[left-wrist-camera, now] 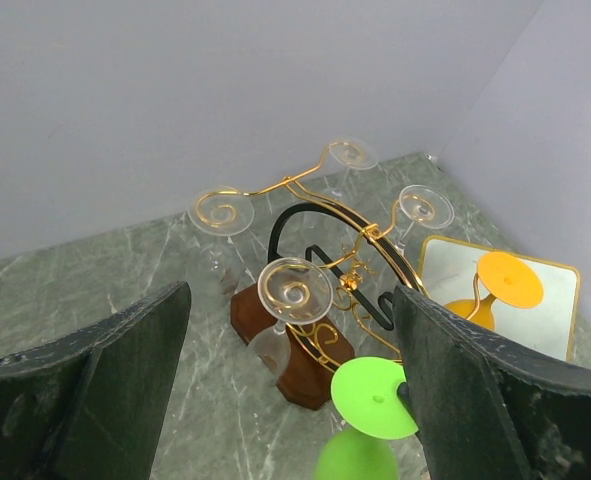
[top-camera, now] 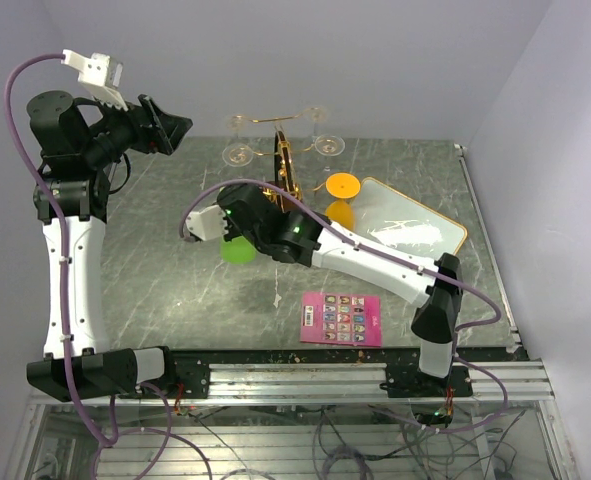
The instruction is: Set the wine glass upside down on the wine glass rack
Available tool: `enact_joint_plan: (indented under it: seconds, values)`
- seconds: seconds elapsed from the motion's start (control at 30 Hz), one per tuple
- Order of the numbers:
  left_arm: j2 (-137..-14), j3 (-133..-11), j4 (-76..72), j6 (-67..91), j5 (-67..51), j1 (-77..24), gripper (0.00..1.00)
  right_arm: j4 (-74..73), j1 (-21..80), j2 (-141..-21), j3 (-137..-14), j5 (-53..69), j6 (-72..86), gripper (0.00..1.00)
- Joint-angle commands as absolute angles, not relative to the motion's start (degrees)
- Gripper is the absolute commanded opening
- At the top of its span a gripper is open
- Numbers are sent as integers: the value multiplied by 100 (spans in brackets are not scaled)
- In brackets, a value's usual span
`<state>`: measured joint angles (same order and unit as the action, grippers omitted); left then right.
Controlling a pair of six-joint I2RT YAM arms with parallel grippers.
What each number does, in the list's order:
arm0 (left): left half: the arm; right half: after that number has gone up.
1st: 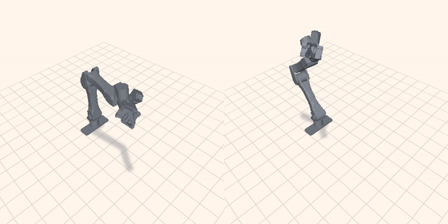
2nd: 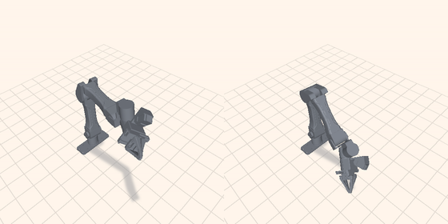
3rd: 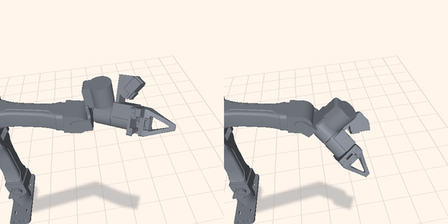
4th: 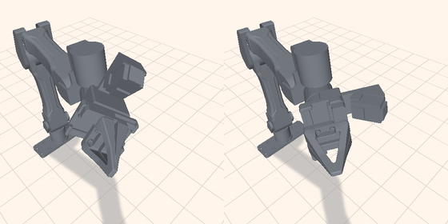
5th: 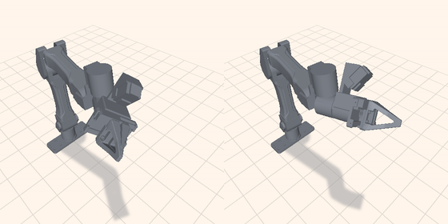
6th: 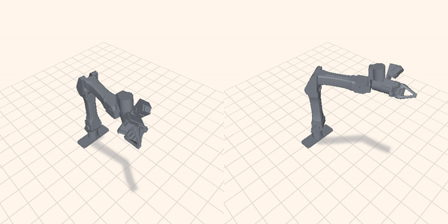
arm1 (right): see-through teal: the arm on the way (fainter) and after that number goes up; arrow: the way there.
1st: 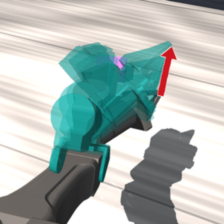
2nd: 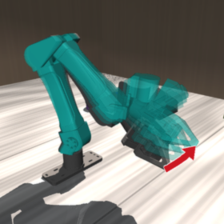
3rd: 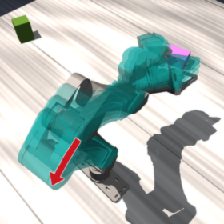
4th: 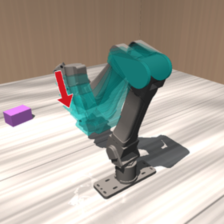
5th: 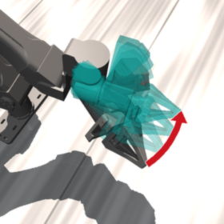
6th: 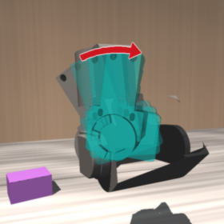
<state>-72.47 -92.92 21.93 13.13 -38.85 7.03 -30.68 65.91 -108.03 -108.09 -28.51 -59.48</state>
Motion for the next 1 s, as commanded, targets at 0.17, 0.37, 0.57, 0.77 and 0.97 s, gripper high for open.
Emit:
enact_joint_plan:
  seconds: [0.17,0.37,0.57,0.77,0.97]
  values:
    - [-7192,-9179,1951,1256,-3963,787,92,-3143,6627,-10393,-10801,-2488,-5880,0]
    - [-7220,-9123,1945,1215,-3935,794,92,-3305,6628,-10246,-10804,-2324,-5712,0]
    - [-7233,-9101,1953,1195,-3933,800,92,-3261,6633,-10129,-10568,-2423,-5712,0]
    - [-7240,-9114,1943,1195,-3954,813,92,-3182,6629,-10001,-10301,-2587,-5730,2]
    - [-7234,-9105,1950,1179,-3972,809,92,-3161,6630,-9911,-10060,-2666,-5730,8]
